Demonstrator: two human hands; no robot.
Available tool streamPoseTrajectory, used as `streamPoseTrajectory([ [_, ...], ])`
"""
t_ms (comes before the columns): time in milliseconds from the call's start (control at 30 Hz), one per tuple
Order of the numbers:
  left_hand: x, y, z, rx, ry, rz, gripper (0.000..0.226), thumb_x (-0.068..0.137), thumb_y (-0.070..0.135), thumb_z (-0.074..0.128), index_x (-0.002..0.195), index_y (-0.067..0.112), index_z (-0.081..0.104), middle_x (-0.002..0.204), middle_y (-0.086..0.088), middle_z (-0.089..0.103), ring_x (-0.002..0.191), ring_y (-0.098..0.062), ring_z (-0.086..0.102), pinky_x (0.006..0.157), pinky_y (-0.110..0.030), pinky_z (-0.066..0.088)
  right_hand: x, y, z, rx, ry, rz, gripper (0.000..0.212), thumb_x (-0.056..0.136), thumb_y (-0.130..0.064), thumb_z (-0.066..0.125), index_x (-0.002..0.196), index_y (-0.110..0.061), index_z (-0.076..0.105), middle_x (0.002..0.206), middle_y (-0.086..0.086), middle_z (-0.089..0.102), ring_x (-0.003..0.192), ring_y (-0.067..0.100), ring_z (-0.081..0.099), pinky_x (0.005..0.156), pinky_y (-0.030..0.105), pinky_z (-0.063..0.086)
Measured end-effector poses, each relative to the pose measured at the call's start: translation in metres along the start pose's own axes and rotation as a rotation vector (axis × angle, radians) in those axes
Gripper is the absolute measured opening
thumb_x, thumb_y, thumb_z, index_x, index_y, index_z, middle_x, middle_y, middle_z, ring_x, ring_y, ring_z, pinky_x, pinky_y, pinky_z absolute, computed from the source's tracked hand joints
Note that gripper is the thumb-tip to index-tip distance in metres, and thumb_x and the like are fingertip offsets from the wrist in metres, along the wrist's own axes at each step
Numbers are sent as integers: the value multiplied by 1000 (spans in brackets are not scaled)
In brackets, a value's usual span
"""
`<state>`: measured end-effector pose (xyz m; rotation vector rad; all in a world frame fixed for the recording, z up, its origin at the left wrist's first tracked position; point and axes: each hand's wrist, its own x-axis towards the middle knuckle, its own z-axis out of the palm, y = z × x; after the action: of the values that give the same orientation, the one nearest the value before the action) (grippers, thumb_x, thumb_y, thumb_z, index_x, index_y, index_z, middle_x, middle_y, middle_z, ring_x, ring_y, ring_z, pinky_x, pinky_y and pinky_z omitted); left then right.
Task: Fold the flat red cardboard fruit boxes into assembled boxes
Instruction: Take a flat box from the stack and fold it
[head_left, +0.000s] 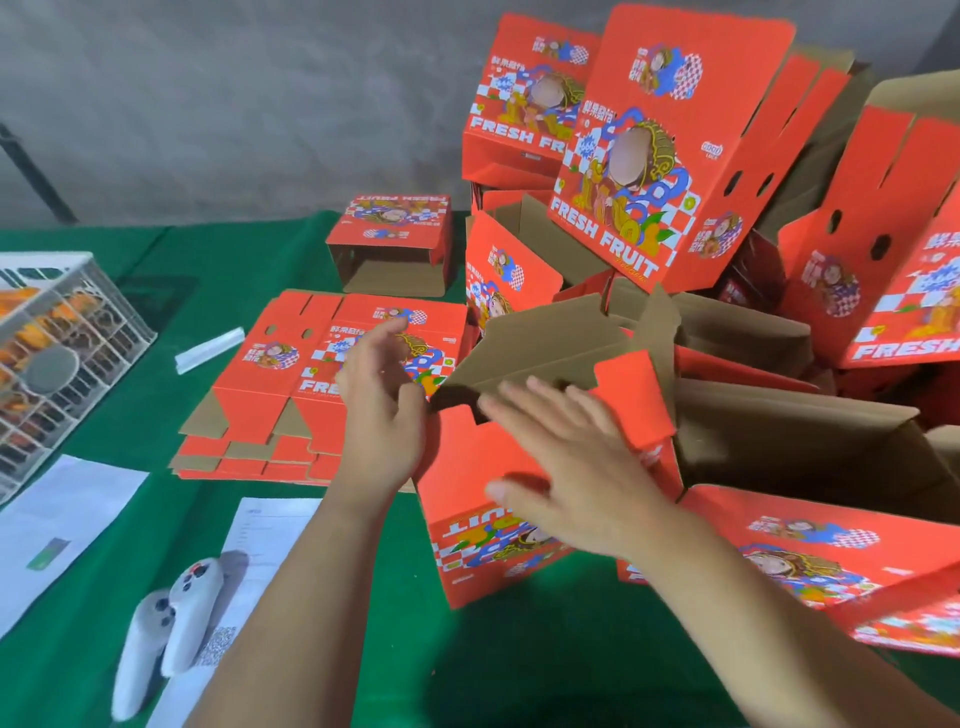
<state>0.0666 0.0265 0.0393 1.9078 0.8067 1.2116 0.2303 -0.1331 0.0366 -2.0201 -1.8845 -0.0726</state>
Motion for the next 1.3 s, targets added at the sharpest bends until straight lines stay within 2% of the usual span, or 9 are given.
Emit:
streamPoseTrajectory([
  [100, -2, 1, -2, 94, 73, -1, 68, 78, 4, 39, 136, 39, 46, 109, 14, 51, 111, 13, 40, 108, -34, 28, 1, -12, 15, -178, -48, 77, 73, 96, -76, 30, 159, -38, 36, 142, -2, 51, 142, 26, 39, 127, 45, 14],
  [233, 3, -3, -16, 171, 76, 9, 69, 76, 3, 39, 130, 46, 46, 104, 8, 52, 111, 6, 42, 103, -12, 17, 7, -15, 21, -222, -58, 233, 75, 93, -80, 19, 149, -38, 47, 127, -4, 54, 128, 26, 46, 122, 46, 22],
  [333, -2, 3, -13, 207, 46, 58, 64, 77, 7, 45, 135, 34, 49, 110, 5, 53, 117, -1, 45, 106, -20, 22, 11, -25, 30, -227, -78, 315, 79, 88, -81, 19, 134, -32, 59, 119, -1, 57, 122, 27, 48, 118, 47, 27],
  [500, -28, 5, -3, 271, -279, 106, 76, 81, 16, 55, 154, 24, 38, 166, 4, 30, 146, -11, 28, 121, -30, 17, 18, -27, 33, -214, -132, 401, 79, 82, -81, 22, 131, -30, 59, 124, 4, 56, 126, 30, 47, 116, 49, 26],
  [633, -37, 8, 9, 382, -453, 127, 68, 89, 19, 48, 156, 16, 42, 158, -3, 46, 144, -21, 37, 123, -36, 26, 21, -22, 28, -112, -145, 376, 87, 77, -81, 25, 149, -34, 40, 150, 2, 34, 140, 31, 31, 119, 50, 25],
  [800, -34, 4, 12, 539, -507, 74, 54, 102, 45, 38, 149, 22, 54, 143, -2, 62, 139, -29, 46, 115, -38, 32, 18, 13, 4, -48, 432, 497, 101, 73, -48, 76, 159, -27, 27, 164, 20, 17, 150, 43, 20, 119, 59, 24],
  [900, -20, 3, 22, 660, -424, 11, 58, 106, 42, 44, 161, 24, 35, 144, -7, 56, 136, -35, 46, 110, -45, 38, 12, 37, 0, 102, 457, 586, 109, 79, -27, 82, 163, -14, 14, 166, 27, 16, 155, 43, 18, 123, 60, 25],
  [1067, -7, 1, 37, 894, -447, -81, 83, 102, 61, 40, 163, 40, -12, 141, -10, 46, 128, -37, 46, 101, -49, 39, 3, 41, 8, 116, 440, 368, 92, 86, -15, 74, 161, -9, 21, 148, 17, 54, 132, 35, 55, 105, 51, 48],
  [1300, -6, -5, 45, 738, -316, -58, 89, 99, 71, 28, 164, 27, -15, 159, -7, 43, 130, -38, 49, 104, -50, 37, -1, 46, 5, -89, 210, 404, 33, 100, -32, 63, 121, -10, 76, 128, 12, 70, 119, 38, 62, 96, 50, 49],
])
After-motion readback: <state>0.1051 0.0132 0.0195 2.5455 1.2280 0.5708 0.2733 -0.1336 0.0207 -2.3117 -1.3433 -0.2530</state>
